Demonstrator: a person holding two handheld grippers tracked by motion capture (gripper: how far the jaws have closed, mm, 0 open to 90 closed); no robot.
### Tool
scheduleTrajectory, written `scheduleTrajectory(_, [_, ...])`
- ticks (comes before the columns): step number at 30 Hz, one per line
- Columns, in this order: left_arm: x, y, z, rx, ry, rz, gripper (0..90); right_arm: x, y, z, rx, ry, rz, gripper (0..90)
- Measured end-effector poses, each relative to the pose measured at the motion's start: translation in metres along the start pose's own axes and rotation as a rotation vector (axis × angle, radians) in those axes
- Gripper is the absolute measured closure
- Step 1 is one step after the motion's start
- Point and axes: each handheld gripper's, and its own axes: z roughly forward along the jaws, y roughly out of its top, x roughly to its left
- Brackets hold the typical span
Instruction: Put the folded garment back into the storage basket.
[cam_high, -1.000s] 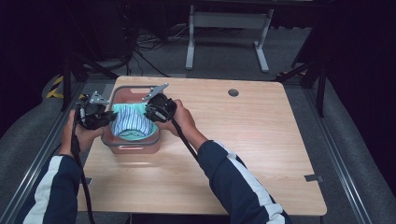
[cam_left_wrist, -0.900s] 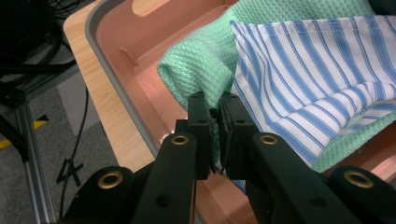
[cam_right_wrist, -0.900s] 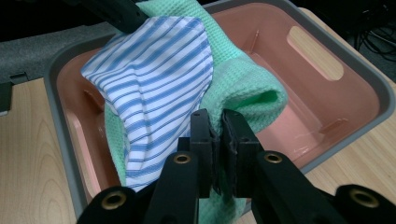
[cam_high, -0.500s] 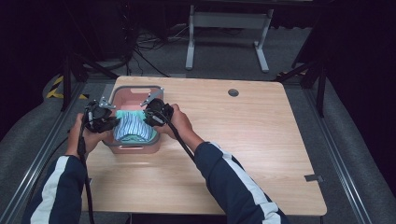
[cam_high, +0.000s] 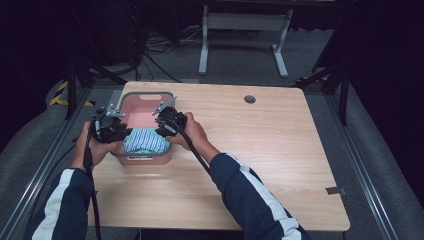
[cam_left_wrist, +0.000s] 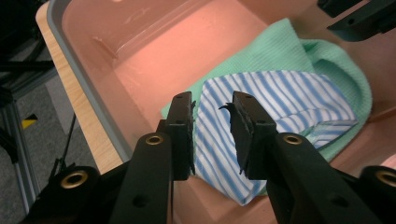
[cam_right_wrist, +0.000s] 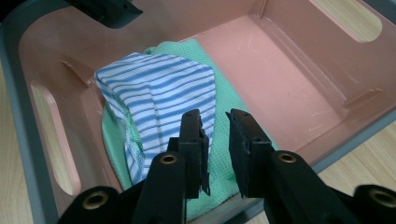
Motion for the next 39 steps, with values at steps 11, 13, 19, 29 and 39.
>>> scheduleTrajectory(11, [-0.010, 0.004, -0.014, -0.084, 0.018, 0.011, 62.1, -0.004, -0.006, -0.012, -0.008, -0.029, -0.018, 63.3])
scheduleTrajectory(13, [-0.014, 0.005, -0.018, -0.101, 0.018, 0.014, 60.5, -0.005, -0.006, -0.016, -0.008, -0.030, -0.019, 60.8])
scheduleTrajectory(19, [-0.022, 0.007, -0.025, -0.126, 0.021, 0.027, 55.1, -0.005, -0.009, -0.029, 0.001, -0.051, -0.037, 55.6])
scheduleTrajectory(29, [-0.045, 0.011, -0.036, -0.180, -0.003, 0.047, 46.5, -0.007, -0.017, -0.054, 0.033, -0.123, -0.094, 47.4])
scheduleTrajectory(39, [-0.065, 0.013, -0.040, -0.201, -0.020, 0.062, 34.7, -0.013, -0.030, -0.075, 0.034, -0.168, -0.100, 42.1])
